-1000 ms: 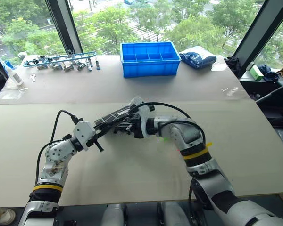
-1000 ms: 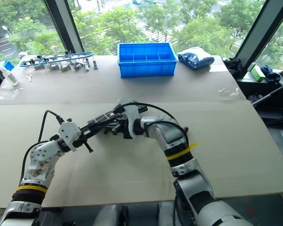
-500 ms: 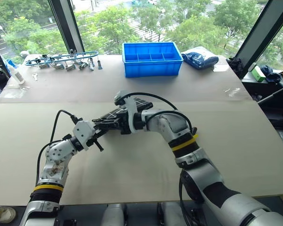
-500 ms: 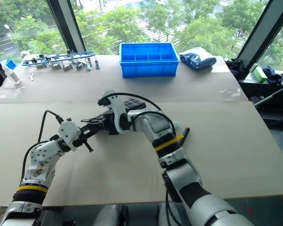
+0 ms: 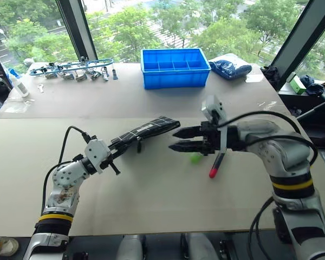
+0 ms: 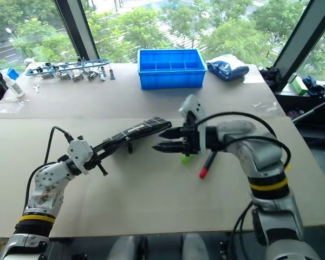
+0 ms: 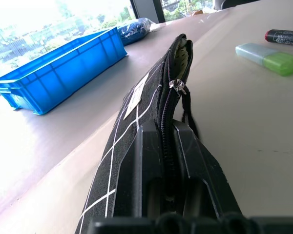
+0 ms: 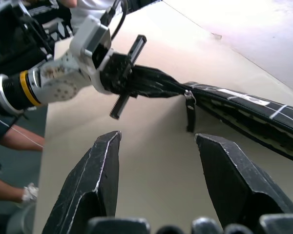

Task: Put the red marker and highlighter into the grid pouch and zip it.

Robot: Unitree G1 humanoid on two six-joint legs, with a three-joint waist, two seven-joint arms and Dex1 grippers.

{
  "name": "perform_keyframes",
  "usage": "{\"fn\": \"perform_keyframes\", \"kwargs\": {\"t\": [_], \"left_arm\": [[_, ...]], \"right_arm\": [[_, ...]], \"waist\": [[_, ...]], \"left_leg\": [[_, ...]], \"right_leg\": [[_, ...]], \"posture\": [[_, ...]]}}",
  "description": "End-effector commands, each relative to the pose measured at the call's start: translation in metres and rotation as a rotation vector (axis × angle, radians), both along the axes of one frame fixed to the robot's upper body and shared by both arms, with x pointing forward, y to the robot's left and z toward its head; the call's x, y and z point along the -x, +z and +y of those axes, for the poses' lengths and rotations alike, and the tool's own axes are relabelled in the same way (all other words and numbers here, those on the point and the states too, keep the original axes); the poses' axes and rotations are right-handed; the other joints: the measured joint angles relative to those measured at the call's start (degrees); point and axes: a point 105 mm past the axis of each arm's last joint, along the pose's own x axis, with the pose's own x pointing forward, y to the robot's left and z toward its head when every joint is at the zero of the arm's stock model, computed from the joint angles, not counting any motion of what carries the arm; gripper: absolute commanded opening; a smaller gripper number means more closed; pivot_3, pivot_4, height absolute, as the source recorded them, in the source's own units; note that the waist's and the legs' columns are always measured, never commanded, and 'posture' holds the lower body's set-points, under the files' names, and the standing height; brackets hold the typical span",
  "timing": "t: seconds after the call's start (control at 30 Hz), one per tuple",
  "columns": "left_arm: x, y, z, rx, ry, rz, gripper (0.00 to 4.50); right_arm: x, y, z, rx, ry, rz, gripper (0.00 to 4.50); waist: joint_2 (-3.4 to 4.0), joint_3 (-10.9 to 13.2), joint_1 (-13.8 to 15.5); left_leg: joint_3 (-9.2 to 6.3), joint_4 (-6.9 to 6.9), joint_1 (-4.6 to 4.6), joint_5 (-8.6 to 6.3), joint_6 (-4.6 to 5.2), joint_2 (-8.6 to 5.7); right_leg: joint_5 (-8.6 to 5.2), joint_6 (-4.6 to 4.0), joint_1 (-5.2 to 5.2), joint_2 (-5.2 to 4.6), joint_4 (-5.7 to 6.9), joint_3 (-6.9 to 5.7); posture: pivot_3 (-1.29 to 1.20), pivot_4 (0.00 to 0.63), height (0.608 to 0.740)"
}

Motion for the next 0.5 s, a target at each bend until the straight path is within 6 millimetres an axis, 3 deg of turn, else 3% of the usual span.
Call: {"fn": "perform_keyframes", "kwargs": {"t": [0.03, 0.17, 0.33, 0.5], "left_arm": [[0.005, 0.011, -0.001, 0.008, -0.035, -0.025, 0.00], [0.010, 0.010, -0.002, -0.003, -0.069, -0.002, 0.00], [0.023, 0.004, 0.005, -0.065, -0.128, 0.046, 0.00], [0.026, 0.005, 0.016, -0.082, -0.112, 0.054, 0.00]], "right_arm": [[-0.005, -0.011, -0.019, 0.269, -0.033, -0.279, 2.75], [-0.009, -0.037, -0.038, 0.462, 0.012, -0.399, 2.75], [-0.025, -0.036, -0.057, 0.541, 0.024, -0.473, 2.75], [-0.031, -0.034, -0.089, 0.638, 0.054, -0.467, 2.75]], "waist": [[0.00, 0.00, -0.01], [-0.02, 0.01, -0.02], [-0.03, 0.02, -0.15], [-0.04, 0.03, 0.46]], "left_leg": [[0.03, 0.03, 0.02, 0.00, 0.00, -0.01], [0.20, 0.03, 0.16, 0.00, -0.01, -0.01], [0.40, 0.01, 0.34, 0.01, -0.01, 0.03], [0.55, 0.01, 0.38, 0.00, 0.00, 0.04]], "right_leg": [[-0.01, 0.01, 0.01, 0.00, -0.02, 0.01], [-0.01, 0.02, 0.05, 0.02, 0.01, 0.09], [-0.01, 0.01, 0.04, 0.09, 0.06, 0.36], [-0.02, 0.01, 0.08, 0.06, 0.03, 0.36]], "posture": [[0.00, 0.150, 0.740], [0.00, 0.150, 0.740], [0.00, 0.150, 0.740], [0.00, 0.150, 0.740]]}}
